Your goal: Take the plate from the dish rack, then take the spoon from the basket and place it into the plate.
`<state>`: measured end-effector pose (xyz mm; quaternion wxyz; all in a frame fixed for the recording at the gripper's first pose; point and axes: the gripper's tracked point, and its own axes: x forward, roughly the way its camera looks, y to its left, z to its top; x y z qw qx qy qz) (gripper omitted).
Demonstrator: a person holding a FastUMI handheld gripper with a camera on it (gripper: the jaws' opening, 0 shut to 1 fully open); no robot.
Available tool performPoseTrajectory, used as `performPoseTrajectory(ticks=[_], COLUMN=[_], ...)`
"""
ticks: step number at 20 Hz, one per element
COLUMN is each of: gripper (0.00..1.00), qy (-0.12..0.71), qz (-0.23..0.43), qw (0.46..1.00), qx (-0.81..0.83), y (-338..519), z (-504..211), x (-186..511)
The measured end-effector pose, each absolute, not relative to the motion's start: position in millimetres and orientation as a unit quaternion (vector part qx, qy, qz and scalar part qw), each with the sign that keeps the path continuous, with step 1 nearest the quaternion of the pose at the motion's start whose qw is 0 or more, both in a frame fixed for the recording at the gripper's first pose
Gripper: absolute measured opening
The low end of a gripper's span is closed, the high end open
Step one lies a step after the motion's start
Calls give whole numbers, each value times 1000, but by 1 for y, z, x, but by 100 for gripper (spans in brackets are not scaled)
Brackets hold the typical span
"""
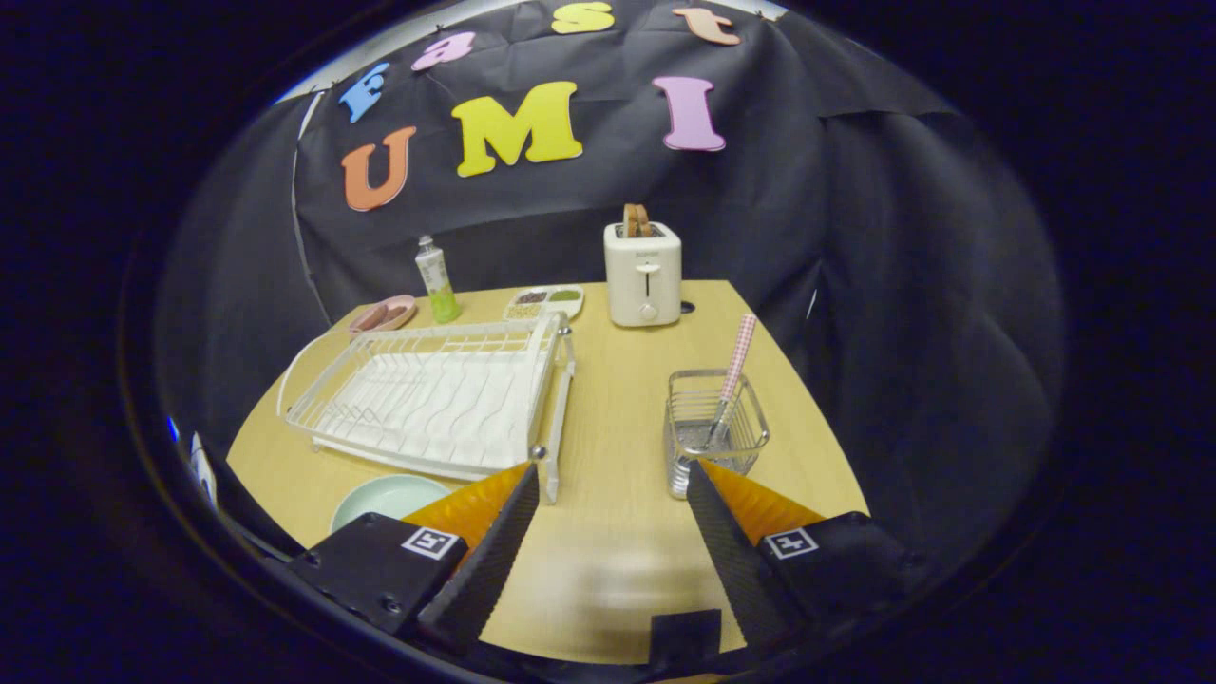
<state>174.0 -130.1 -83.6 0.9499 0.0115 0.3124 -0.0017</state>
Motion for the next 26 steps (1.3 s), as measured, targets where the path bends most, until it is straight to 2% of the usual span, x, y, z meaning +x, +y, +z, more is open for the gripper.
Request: performPoseTrajectory(ticks=[11, 15, 21, 26], gripper=[100, 100, 100, 87], qy=[204, 215, 272, 280], qz=[-40, -36, -70, -60], qw=[975, 972, 959, 956], qx=[76, 85, 48, 58], y=[-209, -214, -225, -221], z=[-52, -62, -95, -108], x=[262, 286, 313, 328])
